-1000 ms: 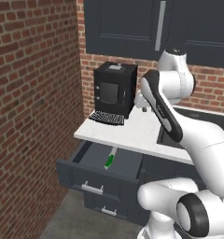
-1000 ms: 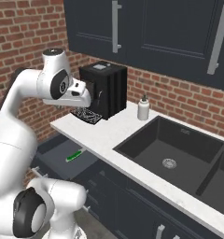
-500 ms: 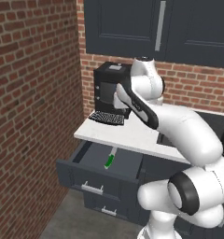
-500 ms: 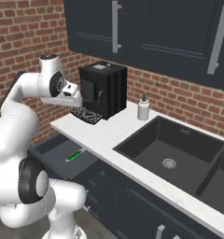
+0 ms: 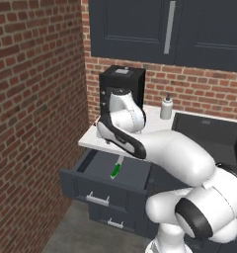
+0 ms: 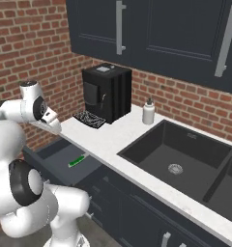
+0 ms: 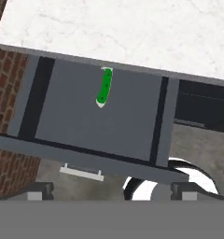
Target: Pick up the knife from the drawer and place it on the cutting board. Then place the meat from the plate to the cutting board.
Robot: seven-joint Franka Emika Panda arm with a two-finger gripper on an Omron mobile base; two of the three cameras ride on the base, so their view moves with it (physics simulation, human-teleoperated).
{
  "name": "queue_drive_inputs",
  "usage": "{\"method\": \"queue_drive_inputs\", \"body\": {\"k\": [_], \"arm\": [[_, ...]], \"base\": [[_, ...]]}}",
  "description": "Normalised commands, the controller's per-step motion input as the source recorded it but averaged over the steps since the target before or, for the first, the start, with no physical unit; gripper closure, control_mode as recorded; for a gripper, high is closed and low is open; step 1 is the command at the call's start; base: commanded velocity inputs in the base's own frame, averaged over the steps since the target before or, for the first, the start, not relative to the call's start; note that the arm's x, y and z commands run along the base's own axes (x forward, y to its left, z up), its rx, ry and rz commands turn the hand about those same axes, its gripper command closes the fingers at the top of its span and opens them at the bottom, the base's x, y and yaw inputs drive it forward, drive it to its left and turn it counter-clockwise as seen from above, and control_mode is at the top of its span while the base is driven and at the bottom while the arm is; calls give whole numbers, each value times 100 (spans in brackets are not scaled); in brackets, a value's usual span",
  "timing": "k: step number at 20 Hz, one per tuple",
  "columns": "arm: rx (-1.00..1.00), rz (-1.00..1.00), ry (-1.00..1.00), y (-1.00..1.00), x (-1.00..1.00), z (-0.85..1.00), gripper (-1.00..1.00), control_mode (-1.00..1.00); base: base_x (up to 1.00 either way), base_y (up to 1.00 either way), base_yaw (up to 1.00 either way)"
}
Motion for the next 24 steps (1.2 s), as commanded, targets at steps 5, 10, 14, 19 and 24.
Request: {"method": "queue_drive_inputs", "body": {"k": [5, 10, 14, 19, 24], "arm": [[7, -22, 17, 3, -6, -59, -100, -100], [5, -9, 23, 0, 44, -26, -100, -100], [0, -1, 17, 0, 56, -29, -100, -100], [0, 0, 6, 0, 10, -39, -100, -100], [0, 0, 2, 0, -3, -44, -100, -100]], "base": [[0, 0, 0], [0, 0, 0], [0, 0, 0], [0, 0, 0], [0, 0, 0]]}}
